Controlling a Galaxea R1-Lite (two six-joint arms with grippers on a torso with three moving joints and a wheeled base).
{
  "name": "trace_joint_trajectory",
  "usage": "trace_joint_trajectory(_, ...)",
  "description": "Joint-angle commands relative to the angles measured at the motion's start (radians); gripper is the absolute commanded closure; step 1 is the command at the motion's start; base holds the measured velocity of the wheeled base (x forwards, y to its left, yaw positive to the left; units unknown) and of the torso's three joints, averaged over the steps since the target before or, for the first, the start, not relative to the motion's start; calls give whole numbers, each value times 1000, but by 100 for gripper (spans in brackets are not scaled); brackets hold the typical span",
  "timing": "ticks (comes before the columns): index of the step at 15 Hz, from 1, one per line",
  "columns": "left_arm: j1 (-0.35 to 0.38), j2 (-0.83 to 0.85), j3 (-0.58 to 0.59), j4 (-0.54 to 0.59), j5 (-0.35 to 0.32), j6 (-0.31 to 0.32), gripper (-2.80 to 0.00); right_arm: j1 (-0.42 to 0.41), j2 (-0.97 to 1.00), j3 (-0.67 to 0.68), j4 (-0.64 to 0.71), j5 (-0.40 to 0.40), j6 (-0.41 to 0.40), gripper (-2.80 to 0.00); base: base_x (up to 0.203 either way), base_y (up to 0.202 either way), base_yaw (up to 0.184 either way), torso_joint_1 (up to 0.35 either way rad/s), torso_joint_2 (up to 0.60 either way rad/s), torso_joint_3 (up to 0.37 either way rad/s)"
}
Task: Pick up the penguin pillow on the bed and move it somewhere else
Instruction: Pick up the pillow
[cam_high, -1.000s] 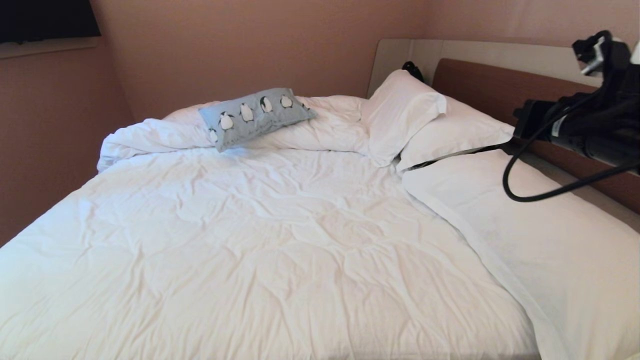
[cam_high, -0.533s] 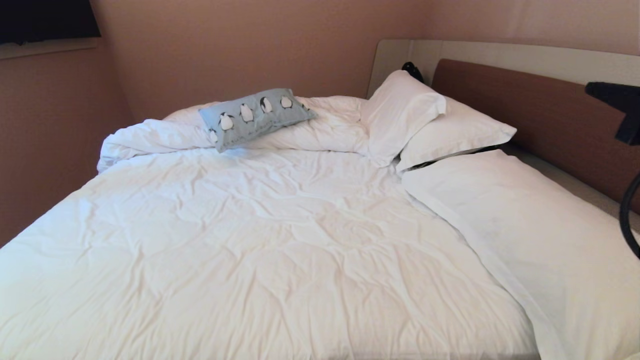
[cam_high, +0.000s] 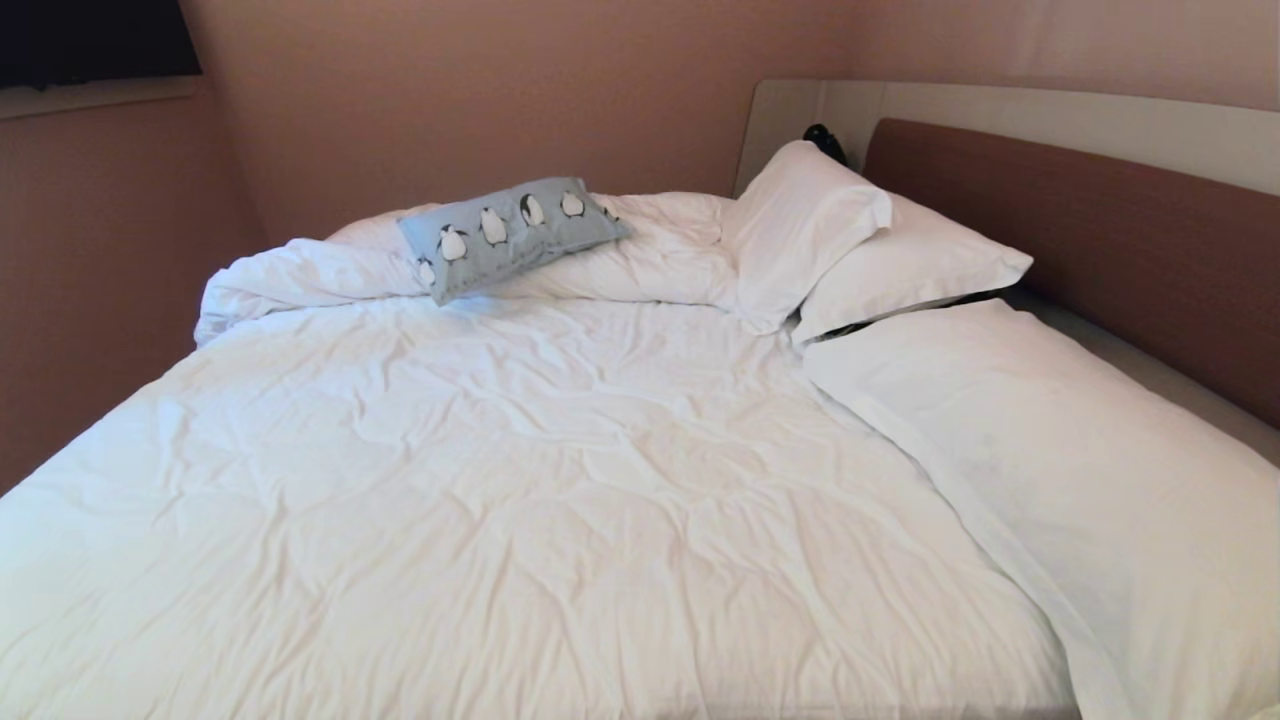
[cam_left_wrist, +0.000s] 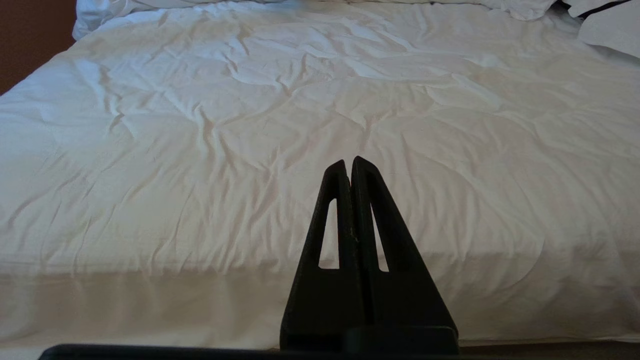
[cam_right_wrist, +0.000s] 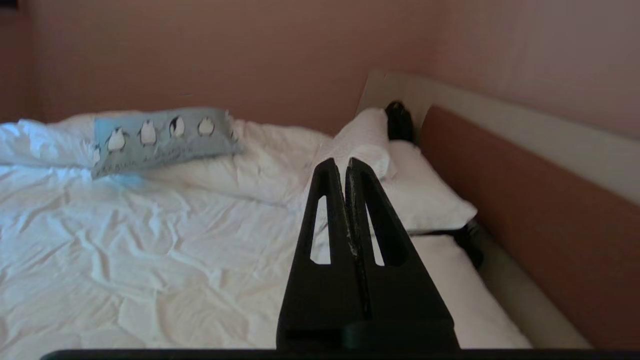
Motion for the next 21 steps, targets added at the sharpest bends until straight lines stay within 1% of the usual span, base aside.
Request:
trace_joint_trajectory(1, 0, 0, 0, 0, 1, -1, 0, 1, -134, 19, 2, 0, -74, 0, 0, 0, 0, 0, 0, 0)
trace_joint_trajectory(4, 0, 0, 0, 0, 1, -1, 0, -15, -219, 32, -3, -3, -177, 0, 0, 0, 0, 0, 0, 0)
trace_joint_trajectory(9, 0, 0, 0, 0, 1, -1, 0, -58, -250, 26, 11, -19, -209, 0, 0, 0, 0, 0, 0, 0)
trace_joint_trajectory(10, 0, 0, 0, 0, 1, -1, 0, -80, -260, 23, 11, -28, -212, 0, 0, 0, 0, 0, 0, 0)
trace_joint_trajectory(12, 0, 0, 0, 0, 1, -1, 0, -150, -272, 21, 17, -32, -230, 0, 0, 0, 0, 0, 0, 0)
trace_joint_trajectory(13, 0, 0, 0, 0, 1, -1, 0, -190, -281, 20, 43, -33, -233, 0, 0, 0, 0, 0, 0, 0)
trace_joint_trajectory(15, 0, 1, 0, 0, 1, -1, 0, -245, -327, 22, 143, -33, -234, 0, 0, 0, 0, 0, 0, 0)
trace_joint_trajectory(18, 0, 0, 0, 0, 1, -1, 0, -261, -447, 42, 264, -35, -231, 0, 0, 0, 0, 0, 0, 0)
trace_joint_trajectory(19, 0, 0, 0, 0, 1, -1, 0, -262, -496, 46, 309, -36, -221, 0, 0, 0, 0, 0, 0, 0)
trace_joint_trajectory(20, 0, 0, 0, 0, 1, -1, 0, -262, -534, 49, 354, -35, -193, 0, 0, 0, 0, 0, 0, 0)
trace_joint_trajectory(21, 0, 0, 0, 0, 1, -1, 0, -263, -569, 54, 392, -34, -146, 0, 0, 0, 0, 0, 0, 0)
